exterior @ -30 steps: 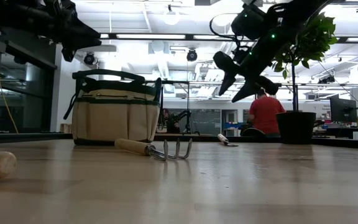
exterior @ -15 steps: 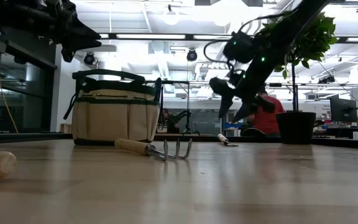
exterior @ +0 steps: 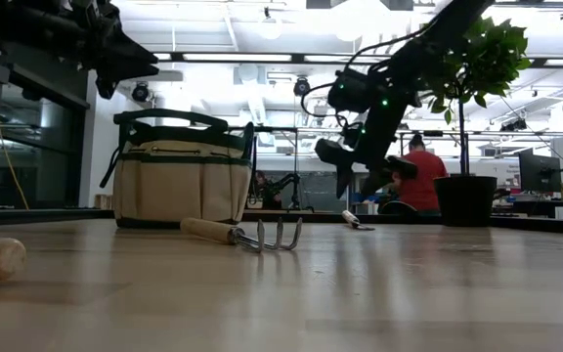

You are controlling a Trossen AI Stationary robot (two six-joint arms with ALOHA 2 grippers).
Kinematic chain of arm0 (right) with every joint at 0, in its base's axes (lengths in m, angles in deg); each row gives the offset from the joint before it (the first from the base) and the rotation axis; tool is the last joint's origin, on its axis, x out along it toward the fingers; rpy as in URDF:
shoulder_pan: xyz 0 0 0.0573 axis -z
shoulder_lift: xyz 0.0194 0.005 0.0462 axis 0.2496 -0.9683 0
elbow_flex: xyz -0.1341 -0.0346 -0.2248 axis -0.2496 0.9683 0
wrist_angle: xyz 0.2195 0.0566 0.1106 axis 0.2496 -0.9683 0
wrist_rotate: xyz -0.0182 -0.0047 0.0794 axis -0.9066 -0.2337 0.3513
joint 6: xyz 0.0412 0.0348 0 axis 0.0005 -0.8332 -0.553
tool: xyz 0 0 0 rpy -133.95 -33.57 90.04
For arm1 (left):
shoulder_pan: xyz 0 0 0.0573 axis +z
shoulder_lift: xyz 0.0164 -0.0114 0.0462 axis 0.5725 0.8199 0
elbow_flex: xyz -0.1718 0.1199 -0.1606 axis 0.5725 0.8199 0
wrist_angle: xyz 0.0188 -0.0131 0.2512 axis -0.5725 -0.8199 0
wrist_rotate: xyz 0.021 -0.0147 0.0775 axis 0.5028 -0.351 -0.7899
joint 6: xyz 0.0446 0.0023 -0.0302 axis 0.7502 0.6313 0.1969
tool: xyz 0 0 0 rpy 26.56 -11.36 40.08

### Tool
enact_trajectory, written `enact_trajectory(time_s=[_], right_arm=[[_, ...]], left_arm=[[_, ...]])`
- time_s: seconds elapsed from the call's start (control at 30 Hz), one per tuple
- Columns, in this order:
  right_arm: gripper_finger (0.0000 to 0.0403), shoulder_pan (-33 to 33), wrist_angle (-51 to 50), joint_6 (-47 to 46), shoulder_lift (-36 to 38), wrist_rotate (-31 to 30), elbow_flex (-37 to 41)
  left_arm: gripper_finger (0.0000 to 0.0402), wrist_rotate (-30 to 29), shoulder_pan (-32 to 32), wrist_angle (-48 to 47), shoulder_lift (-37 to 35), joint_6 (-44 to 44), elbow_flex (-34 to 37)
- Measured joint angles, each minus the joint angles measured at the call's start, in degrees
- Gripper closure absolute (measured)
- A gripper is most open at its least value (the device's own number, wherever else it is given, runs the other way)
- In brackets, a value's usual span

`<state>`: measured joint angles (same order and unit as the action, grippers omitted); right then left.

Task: Pick & Place Garden tools in Gardening bag
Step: Put the brown trowel into the gardening bag

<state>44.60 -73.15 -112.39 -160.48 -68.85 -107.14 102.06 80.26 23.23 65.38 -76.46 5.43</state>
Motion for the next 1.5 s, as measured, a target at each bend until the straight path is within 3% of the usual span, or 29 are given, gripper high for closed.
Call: enact_trajectory(time_s=[0.57,0.9,1.5], right_arm=[[0.0192,4.7,-5.2,1.3,-6.2,1.6,-8.0],[0.0192,6.1,-6.1,1.5,-7.8,1.9,-8.3],[0.0192,8.1,-1.9,1.5,-10.9,7.5,-8.5]], left_arm=[[0.0296,-0.3,0.0,-0.7,0.0,0.2,0.0],[0.0296,-0.4,0.0,-0.7,0.0,0.2,0.0],[0.0296,-0.5,0.0,-0.8,0.0,0.4,0.0]])
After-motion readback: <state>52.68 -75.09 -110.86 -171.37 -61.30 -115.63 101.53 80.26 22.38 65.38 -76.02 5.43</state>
